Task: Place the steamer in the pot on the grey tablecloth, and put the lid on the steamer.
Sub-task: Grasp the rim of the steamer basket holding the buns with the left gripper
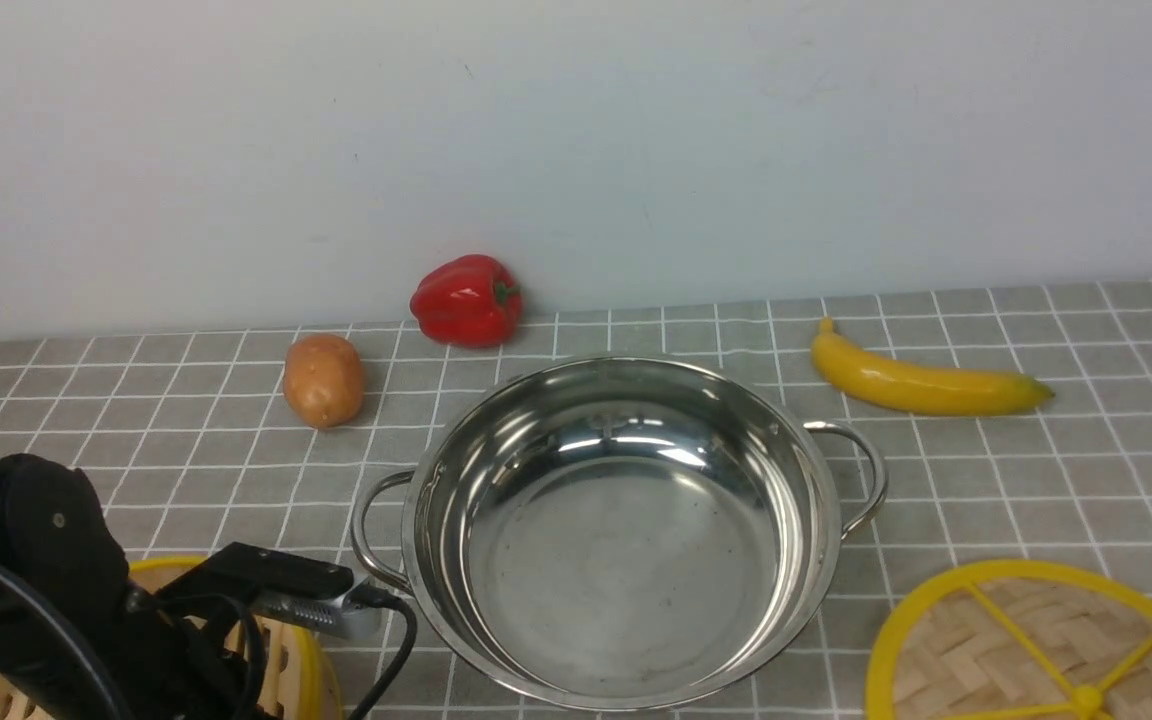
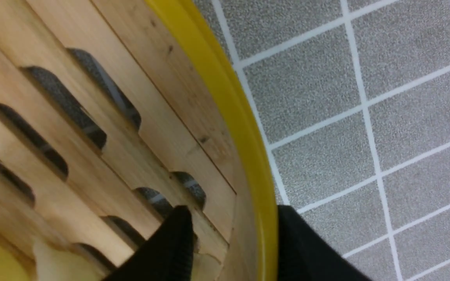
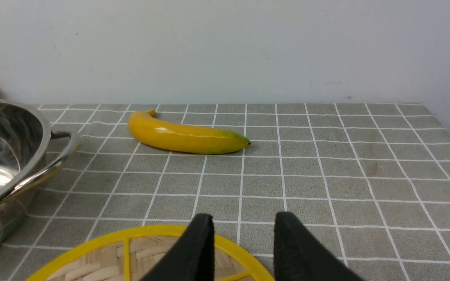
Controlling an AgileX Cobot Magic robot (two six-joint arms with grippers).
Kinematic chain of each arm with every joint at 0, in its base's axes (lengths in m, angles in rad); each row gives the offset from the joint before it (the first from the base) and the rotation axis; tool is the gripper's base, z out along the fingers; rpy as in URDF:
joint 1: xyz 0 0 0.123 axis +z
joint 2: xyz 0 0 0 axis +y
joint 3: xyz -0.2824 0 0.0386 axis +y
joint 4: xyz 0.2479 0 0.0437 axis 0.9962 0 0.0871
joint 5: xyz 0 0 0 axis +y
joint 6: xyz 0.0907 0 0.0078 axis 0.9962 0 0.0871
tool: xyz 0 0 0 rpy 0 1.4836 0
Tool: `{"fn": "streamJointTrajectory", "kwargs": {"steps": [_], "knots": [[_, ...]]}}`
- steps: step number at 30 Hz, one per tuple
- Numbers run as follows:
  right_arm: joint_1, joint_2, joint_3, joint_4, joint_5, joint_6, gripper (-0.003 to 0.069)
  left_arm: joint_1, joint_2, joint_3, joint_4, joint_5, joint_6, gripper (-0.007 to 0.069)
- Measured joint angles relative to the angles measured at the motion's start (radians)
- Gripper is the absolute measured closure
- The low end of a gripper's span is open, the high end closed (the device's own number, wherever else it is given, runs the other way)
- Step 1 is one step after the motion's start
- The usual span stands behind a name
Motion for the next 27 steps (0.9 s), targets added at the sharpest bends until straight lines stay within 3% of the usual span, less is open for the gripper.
{"fn": "streamJointTrajectory", "kwargs": {"steps": [2,7,17,27], "knots": [[0.000,0.000,0.000,0.000,0.000,0.000,0.0416,0.000,0.001,0.000,-0.002,0.000,0.000,0.0404],[0.000,0.000,0.000,0.000,0.000,0.000,0.0416,-0.002,0.002,0.000,-0.020,0.005,0.000,0.0566],[0.000,0.000,0.000,0.000,0.000,0.000,0.0416,-0.003,0.002,-0.009,-0.010,0.009,-0.004,0.0573],[0.000,0.000,0.000,0.000,-0.001,0.000,0.0416,-0.003,-0.055,-0.141,0.150,0.173,-0.101,0.0584]]}}
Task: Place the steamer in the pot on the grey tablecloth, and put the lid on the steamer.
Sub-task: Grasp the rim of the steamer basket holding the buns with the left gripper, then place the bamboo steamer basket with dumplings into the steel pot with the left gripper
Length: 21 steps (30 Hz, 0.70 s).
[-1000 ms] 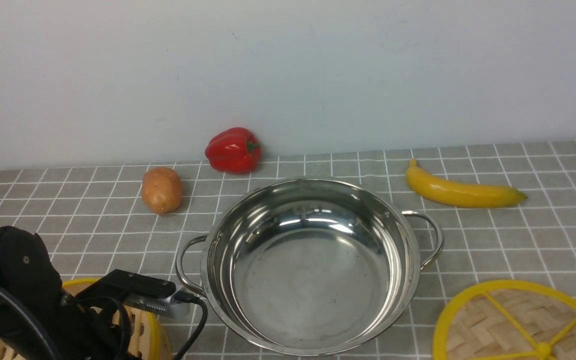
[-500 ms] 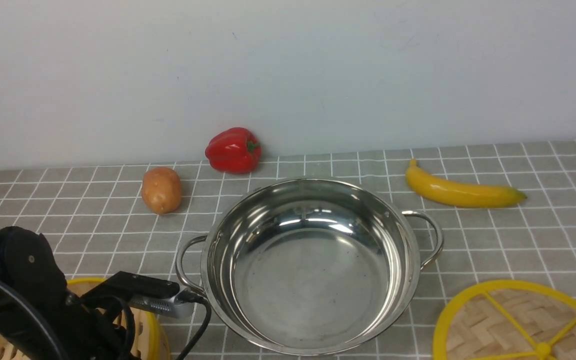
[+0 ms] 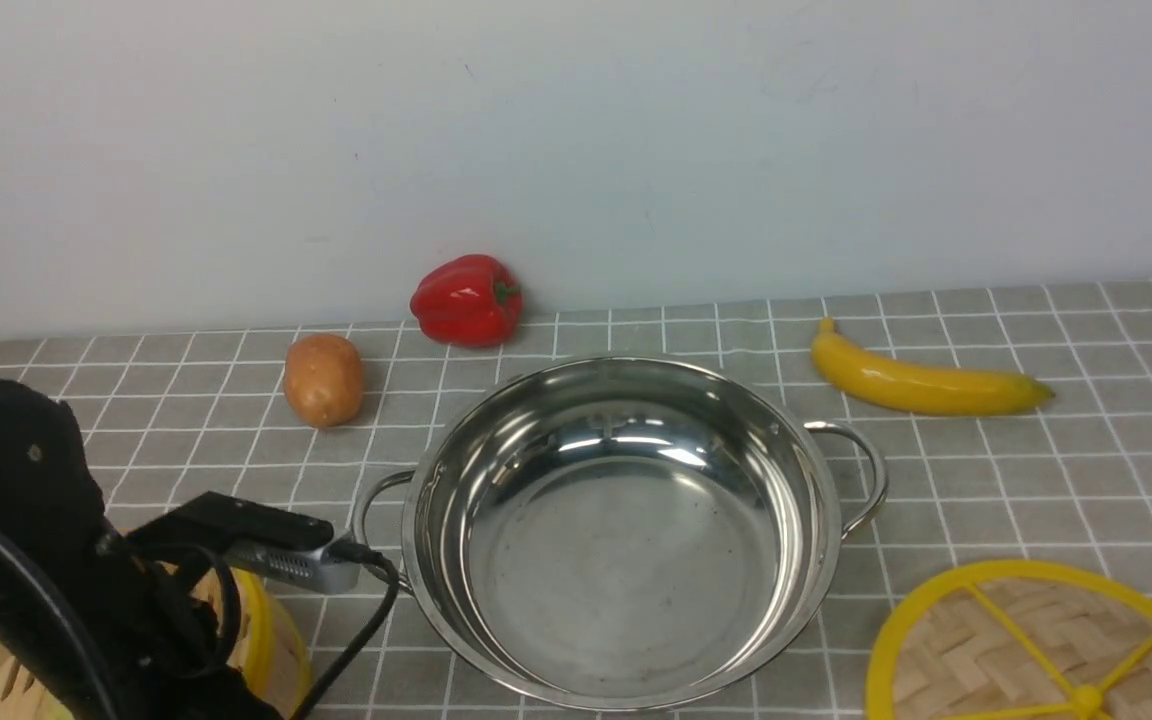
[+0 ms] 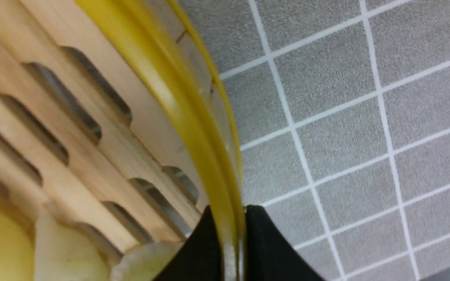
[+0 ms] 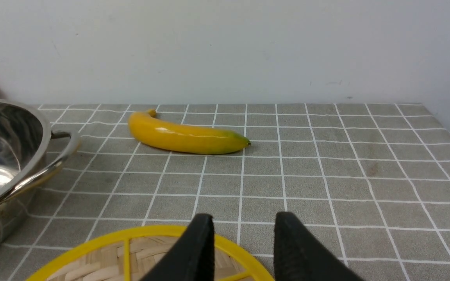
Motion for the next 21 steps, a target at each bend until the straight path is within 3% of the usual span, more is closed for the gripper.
{"fn": "streamJointTrajectory", "kwargs": {"steps": [8,15,21], "knots": [[0.000,0.000,0.000,0.000,0.000,0.000,0.0416,0.000,-0.058,-0.149,0.113,0.135,-0.060,0.0571],[0.000,0.000,0.000,0.000,0.000,0.000,0.0416,-0.002,-0.063,-0.219,0.142,0.148,-0.070,0.0571],[0.000,0.000,0.000,0.000,0.000,0.000,0.0416,-0.102,-0.063,-0.269,0.206,0.156,-0.087,0.0571]]}}
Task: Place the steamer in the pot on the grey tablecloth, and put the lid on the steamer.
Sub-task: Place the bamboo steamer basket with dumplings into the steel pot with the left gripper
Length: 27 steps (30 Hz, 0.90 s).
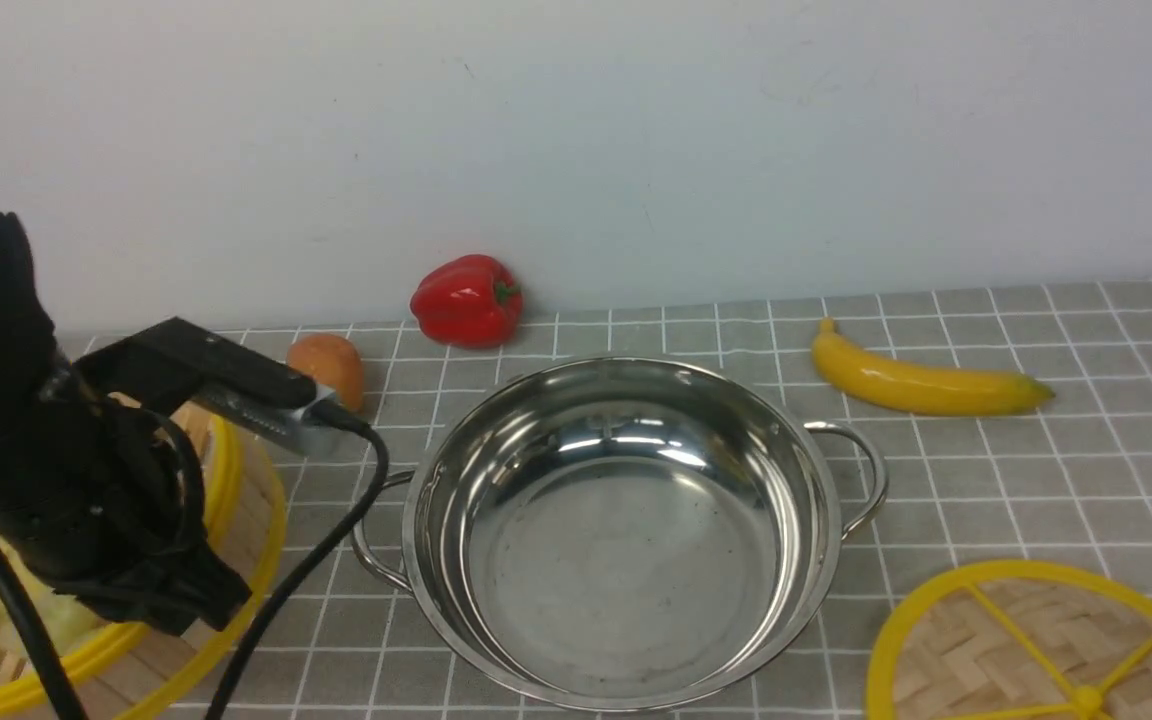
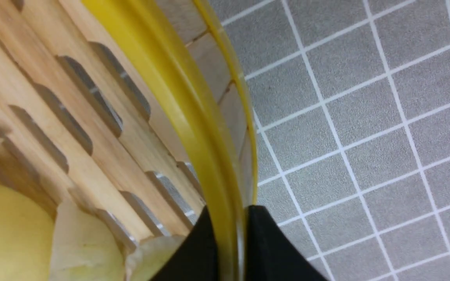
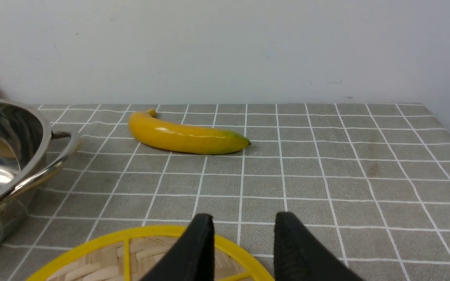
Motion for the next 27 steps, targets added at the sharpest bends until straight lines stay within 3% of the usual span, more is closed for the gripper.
{"fn": "streamJointTrajectory", "kwargs": {"steps": [4,7,16,22,27], "knots": [[0.000,0.000,0.000,0.000,0.000,0.000,0.0416,-0.160,0.001,-0.061,0.081,0.000,-0.034,0.0571],[0.000,0.000,0.000,0.000,0.000,0.000,0.0416,-0.225,0.001,-0.091,0.102,0.000,-0.034,0.0571],[0.000,0.000,0.000,0.000,0.000,0.000,0.0416,-0.502,0.075,-0.197,0.124,0.001,0.058,0.0571],[0.000,0.000,0.000,0.000,0.000,0.000,0.0416,-0.602,0.214,-0.250,0.199,0.006,0.056,0.0571],[0.000,0.000,0.000,0.000,0.000,0.000,0.0416,-0.629,0.305,-0.305,0.214,-0.021,0.057,0.0571]]}}
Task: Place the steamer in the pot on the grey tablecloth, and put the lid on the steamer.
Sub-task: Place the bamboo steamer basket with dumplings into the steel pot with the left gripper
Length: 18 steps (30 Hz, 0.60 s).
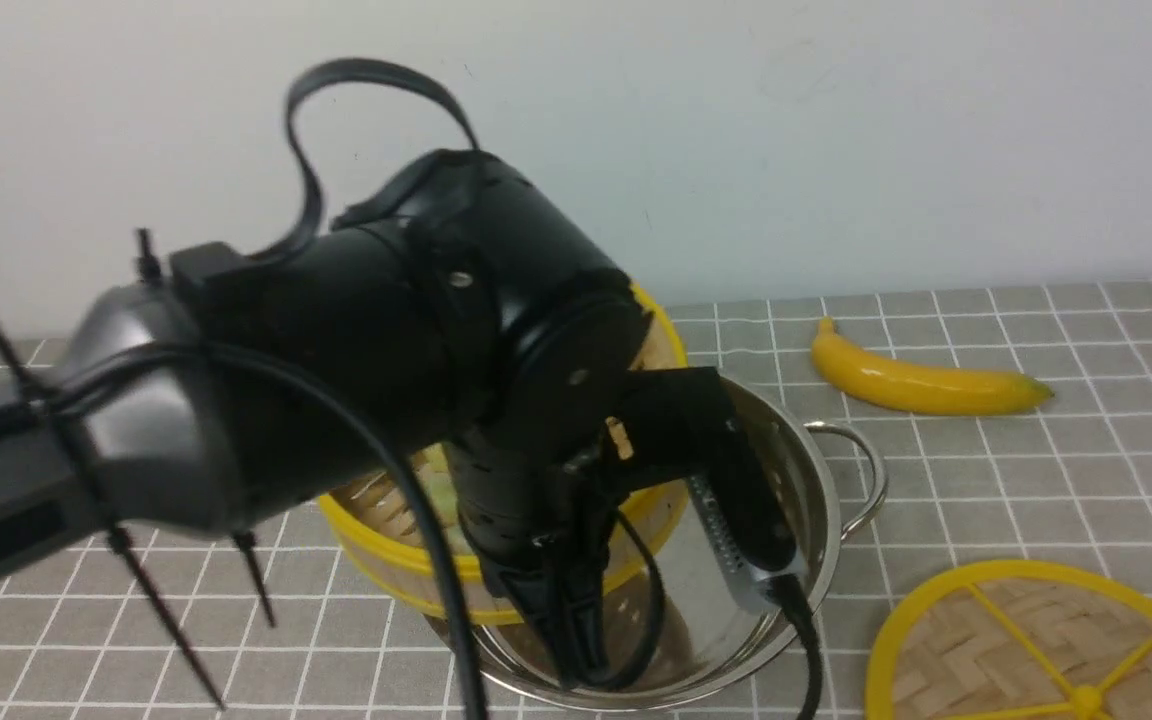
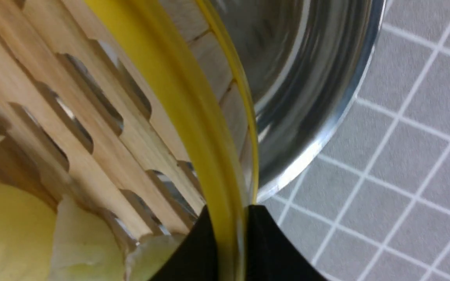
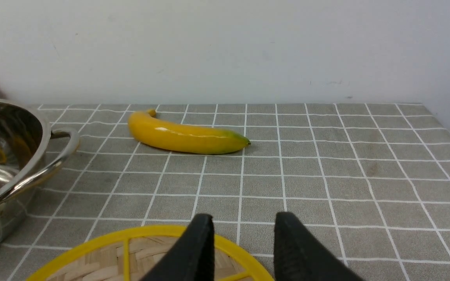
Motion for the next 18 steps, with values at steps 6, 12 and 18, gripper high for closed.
{"fn": "streamJointTrajectory", "kwargs": {"steps": [6,12,18], "knots": [[0.000,0.000,0.000,0.000,0.000,0.000,0.0416,-0.002,0.088,-0.036,0.007,-0.069,0.002,0.0571],[0.000,0.000,0.000,0.001,0.000,0.000,0.0416,-0.002,0.132,-0.036,-0.011,-0.104,0.006,0.0571],[0.000,0.000,0.000,0.000,0.000,0.000,0.0416,-0.002,0.172,-0.036,-0.090,-0.142,0.039,0.0571]]}}
